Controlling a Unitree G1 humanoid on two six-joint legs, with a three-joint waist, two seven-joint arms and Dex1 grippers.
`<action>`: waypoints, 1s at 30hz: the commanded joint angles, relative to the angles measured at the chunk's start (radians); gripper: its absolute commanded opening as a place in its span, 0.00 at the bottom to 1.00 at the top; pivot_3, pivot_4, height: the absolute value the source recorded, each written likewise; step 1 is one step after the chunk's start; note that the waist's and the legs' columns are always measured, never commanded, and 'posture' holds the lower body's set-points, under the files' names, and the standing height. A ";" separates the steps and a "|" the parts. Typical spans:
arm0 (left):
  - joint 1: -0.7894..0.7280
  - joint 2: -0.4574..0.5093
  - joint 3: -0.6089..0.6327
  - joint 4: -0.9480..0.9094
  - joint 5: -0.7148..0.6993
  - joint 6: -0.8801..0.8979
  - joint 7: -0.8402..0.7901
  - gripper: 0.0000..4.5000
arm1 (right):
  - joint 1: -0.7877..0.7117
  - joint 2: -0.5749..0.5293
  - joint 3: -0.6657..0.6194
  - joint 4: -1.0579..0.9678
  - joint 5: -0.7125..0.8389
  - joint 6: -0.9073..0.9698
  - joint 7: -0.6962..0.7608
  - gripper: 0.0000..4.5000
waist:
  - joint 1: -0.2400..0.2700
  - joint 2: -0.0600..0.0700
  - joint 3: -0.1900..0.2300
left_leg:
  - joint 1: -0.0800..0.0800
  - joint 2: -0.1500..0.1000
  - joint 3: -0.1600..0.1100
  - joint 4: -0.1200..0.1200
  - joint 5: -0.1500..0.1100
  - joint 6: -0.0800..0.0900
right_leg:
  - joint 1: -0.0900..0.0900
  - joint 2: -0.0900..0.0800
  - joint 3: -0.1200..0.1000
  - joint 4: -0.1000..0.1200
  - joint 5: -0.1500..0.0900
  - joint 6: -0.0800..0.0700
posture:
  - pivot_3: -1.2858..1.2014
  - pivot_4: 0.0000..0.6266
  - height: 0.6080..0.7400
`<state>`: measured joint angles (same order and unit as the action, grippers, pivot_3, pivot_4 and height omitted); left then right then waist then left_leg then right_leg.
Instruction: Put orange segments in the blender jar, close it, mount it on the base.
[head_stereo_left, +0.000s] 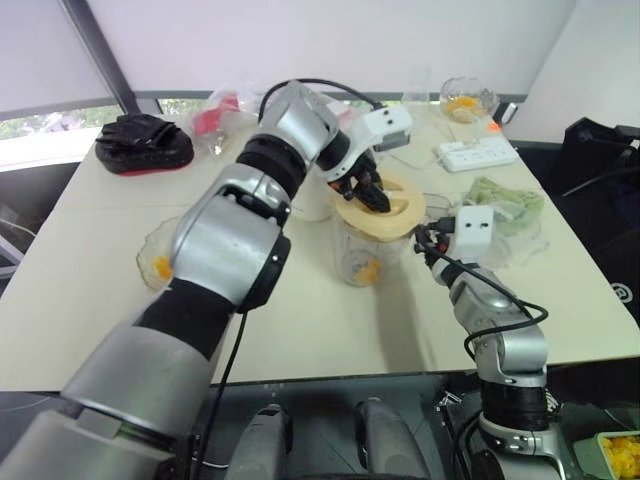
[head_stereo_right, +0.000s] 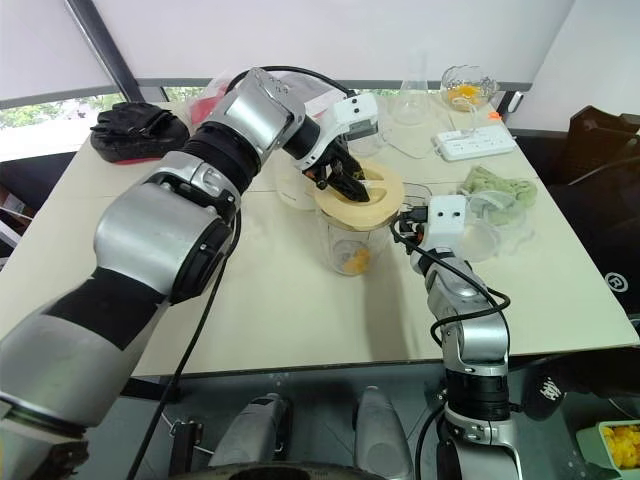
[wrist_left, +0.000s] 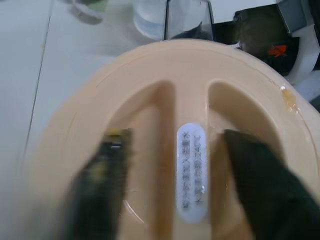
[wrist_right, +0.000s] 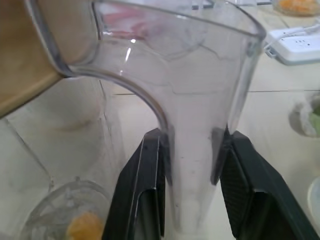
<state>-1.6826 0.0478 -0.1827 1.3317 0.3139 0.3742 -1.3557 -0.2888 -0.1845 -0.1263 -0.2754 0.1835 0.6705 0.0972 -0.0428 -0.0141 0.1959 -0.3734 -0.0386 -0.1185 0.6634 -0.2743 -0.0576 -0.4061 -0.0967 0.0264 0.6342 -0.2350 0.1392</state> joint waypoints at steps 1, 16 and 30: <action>0.007 0.003 -0.003 0.015 -0.007 -0.007 0.019 0.80 | -0.032 0.005 0.016 -0.044 0.016 -0.031 0.021 0.20 | -0.002 0.001 0.000 | 0.000 0.000 0.000 0.000 0.000 0.000 | 0.000 0.000 0.000 0.000 0.000 0.000 | 0.52 0.24 1.00; -0.154 0.090 0.114 -0.018 -0.171 0.127 -0.185 0.80 | -0.044 0.011 0.015 -0.021 0.003 -0.059 0.021 0.20 | -0.005 0.001 0.002 | -0.006 0.000 0.000 -0.003 0.000 0.000 | -0.008 0.000 0.000 0.000 0.000 0.000 | 0.52 0.24 1.00; -0.011 0.293 0.070 -0.316 -0.439 0.453 -0.259 0.80 | -0.141 0.028 0.032 0.118 -0.034 -0.194 -0.002 0.20 | -0.027 0.003 0.004 | -0.016 0.000 0.000 -0.003 0.000 0.000 | -0.023 0.000 0.001 0.011 0.002 -0.004 | 0.52 0.24 1.00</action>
<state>-1.7317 0.3215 -0.0937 1.0981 -0.0680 0.7594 -1.6097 -0.3884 -0.1651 -0.0829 -0.1368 0.1523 0.5423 0.1036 -0.0700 -0.0107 0.1998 -0.3892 -0.0386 -0.1183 0.6608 -0.2741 -0.0577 -0.4294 -0.0967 0.0276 0.6459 -0.2330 0.1350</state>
